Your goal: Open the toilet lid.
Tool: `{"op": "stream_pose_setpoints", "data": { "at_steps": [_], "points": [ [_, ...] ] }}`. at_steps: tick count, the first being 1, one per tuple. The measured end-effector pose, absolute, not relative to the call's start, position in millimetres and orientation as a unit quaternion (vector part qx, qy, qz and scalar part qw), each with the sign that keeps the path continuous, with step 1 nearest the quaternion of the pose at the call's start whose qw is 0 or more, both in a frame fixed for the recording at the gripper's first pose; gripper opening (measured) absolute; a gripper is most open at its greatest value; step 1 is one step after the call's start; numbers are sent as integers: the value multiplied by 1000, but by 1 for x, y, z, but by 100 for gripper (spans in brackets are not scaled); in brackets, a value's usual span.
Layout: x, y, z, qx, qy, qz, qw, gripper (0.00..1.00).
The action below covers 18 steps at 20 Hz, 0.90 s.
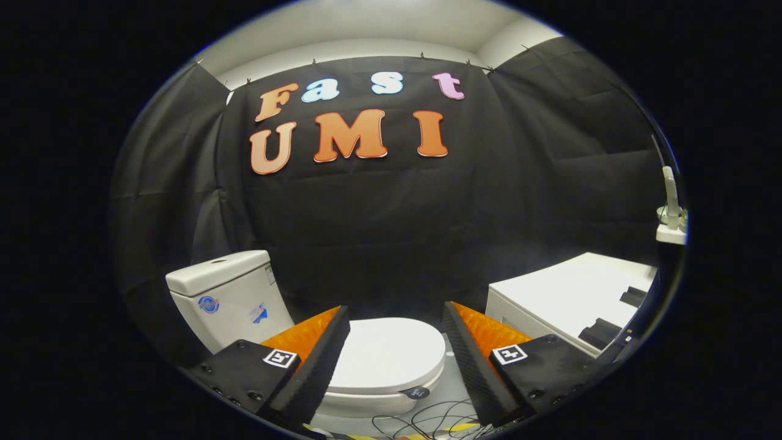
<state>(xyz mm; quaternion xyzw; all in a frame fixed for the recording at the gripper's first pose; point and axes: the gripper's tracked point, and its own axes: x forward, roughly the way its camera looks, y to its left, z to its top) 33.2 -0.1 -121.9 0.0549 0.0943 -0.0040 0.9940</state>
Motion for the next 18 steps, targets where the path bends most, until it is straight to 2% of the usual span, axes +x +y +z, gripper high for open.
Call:
{"op": "stream_pose_setpoints", "data": {
  "at_steps": [10, 18],
  "points": [
    [45, -25, -262, 154, 173, -27, 972, 98],
    [55, -43, -362, 300, 224, -57, 926, 98]
  ]
}}
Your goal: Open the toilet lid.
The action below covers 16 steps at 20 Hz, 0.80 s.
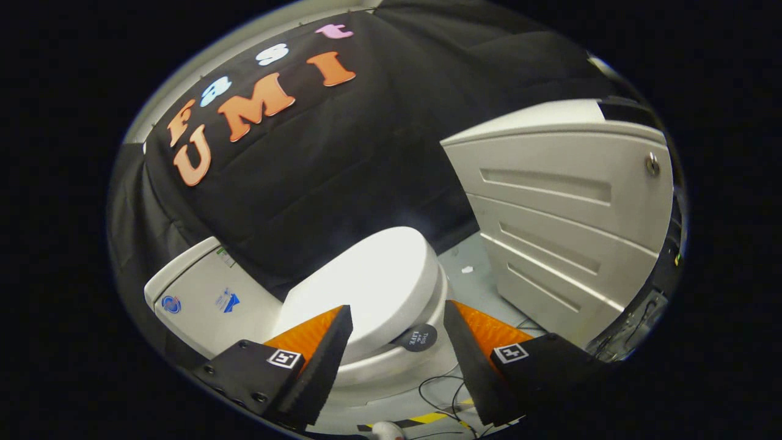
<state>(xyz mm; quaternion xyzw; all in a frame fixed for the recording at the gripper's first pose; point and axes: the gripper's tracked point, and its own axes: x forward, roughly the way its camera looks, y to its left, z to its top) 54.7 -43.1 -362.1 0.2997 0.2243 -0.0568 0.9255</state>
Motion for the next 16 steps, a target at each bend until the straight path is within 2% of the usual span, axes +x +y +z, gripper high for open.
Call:
{"op": "stream_pose_setpoints", "data": {
  "at_steps": [7, 13, 15, 16],
  "points": [
    [63, -48, -422, 444, 216, -88, 865, 97],
    [68, -43, -448, 557, 198, -84, 802, 96],
    [68, -42, -456, 568, 198, -82, 795, 85],
    [70, -41, -456, 579, 190, -79, 789, 85]
  ]
}}
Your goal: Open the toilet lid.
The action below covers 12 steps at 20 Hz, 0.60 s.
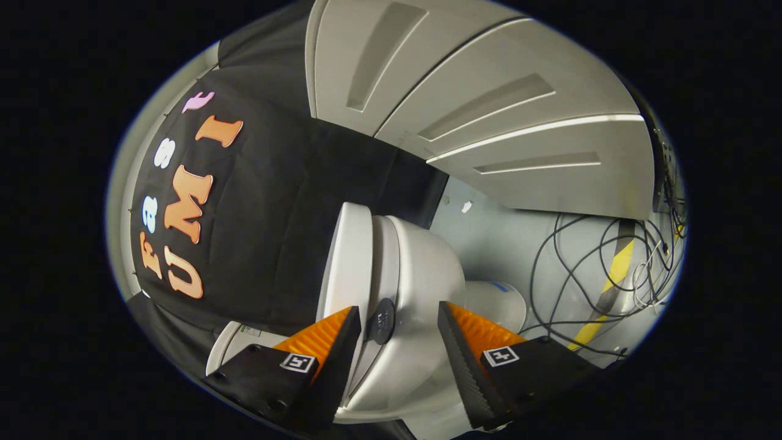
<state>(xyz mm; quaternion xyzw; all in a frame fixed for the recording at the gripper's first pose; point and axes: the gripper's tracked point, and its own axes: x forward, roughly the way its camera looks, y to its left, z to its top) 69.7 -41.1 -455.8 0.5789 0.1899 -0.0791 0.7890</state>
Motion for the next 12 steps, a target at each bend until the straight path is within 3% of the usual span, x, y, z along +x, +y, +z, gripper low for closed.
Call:
{"op": "stream_pose_setpoints", "data": {
  "at_steps": [2, 3, 8, 9, 10, 12],
  "points": [
    [72, -44, -456, 592, 178, -78, 782, 84],
    [74, -47, -459, 593, 175, -82, 781, 68],
    [80, -38, -460, 611, 164, -65, 772, 65],
    [81, -39, -460, 613, 158, -66, 771, 54],
    [82, -41, -459, 617, 147, -69, 770, 50],
    [84, -36, -458, 628, 149, -52, 762, 32]
  ]
}}
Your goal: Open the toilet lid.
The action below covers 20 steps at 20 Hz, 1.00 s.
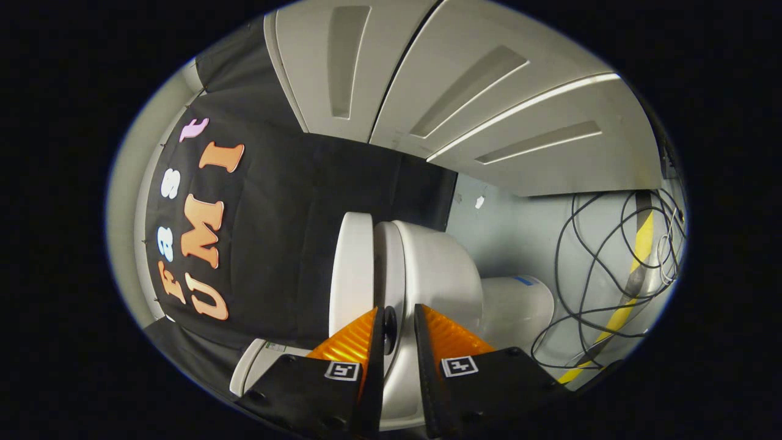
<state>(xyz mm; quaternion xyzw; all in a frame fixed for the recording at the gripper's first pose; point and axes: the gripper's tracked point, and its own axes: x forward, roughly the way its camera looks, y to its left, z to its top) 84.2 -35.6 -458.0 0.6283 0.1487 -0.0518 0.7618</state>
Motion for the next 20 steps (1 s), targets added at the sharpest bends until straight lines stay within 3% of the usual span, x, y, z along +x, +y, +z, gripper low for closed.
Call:
{"op": "stream_pose_setpoints", "data": {
  "at_steps": [1, 4, 9, 13, 20],
  "points": [
    [90, -37, -458, 634, 143, -53, 758, 24],
    [87, -36, -458, 634, 144, -51, 758, 22],
    [88, -36, -455, 637, 135, -53, 757, 9],
    [89, -35, -456, 656, 148, -47, 739, 9],
    [89, -35, -450, 610, 141, -60, 777, 8]
  ]
}}
